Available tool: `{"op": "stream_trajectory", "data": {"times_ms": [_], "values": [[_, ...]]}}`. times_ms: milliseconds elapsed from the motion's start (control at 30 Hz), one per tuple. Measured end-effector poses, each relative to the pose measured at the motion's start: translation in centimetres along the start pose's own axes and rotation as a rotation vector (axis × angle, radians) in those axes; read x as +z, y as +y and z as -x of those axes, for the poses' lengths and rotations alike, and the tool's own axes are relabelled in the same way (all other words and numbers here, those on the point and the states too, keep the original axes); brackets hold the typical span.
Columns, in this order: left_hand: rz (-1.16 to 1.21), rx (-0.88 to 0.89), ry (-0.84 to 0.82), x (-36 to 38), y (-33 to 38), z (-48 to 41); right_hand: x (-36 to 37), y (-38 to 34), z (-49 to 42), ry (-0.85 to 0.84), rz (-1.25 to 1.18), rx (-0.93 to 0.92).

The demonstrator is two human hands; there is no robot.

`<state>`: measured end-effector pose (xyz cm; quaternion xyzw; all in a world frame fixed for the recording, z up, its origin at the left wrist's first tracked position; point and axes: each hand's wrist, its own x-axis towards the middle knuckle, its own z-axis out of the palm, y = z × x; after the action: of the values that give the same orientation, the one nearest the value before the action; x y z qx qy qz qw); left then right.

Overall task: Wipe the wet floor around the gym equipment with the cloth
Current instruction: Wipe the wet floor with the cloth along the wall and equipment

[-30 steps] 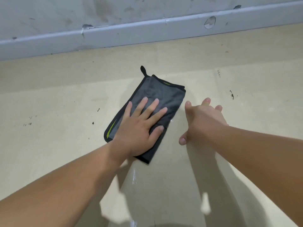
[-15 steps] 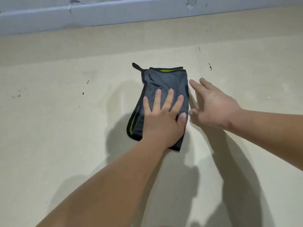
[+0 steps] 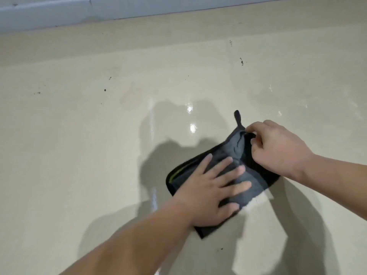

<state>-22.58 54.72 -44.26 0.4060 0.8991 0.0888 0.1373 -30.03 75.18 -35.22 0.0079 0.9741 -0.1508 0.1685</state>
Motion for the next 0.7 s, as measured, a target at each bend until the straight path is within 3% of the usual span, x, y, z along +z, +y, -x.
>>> {"op": "stream_trajectory", "data": {"times_ms": [67, 167, 233, 300, 467, 567, 700], "values": [[-0.04, -0.159, 0.04, -0.9, -4.2, 0.6, 0.3, 0.1, 1.4, -0.029, -0.026, -0.022], [-0.025, -0.614, 0.094, -1.3, -7.5, 1.5, 0.9, -0.3, 3.0, -0.07, -0.06, -0.039], [0.03, -0.832, 0.14, -0.8, -6.1, 2.4, 1.3, -0.8, 3.8, -0.113, -0.06, -0.033], [0.054, -0.908, 0.146, 0.1, -3.6, 2.9, 1.6, -1.4, 4.0, -0.14, -0.054, -0.016], [0.066, -0.838, 0.06, 3.0, 7.0, 6.2, 3.5, -1.5, 6.5, -0.191, -0.056, 0.017], [0.056, -0.563, 0.001, 4.5, 11.5, 8.5, 4.1, -1.4, 7.5, -0.208, -0.035, -0.014], [0.024, -0.251, 0.052, 4.5, 7.7, 10.3, 3.9, -0.9, 7.8, -0.226, -0.038, -0.052]]}}
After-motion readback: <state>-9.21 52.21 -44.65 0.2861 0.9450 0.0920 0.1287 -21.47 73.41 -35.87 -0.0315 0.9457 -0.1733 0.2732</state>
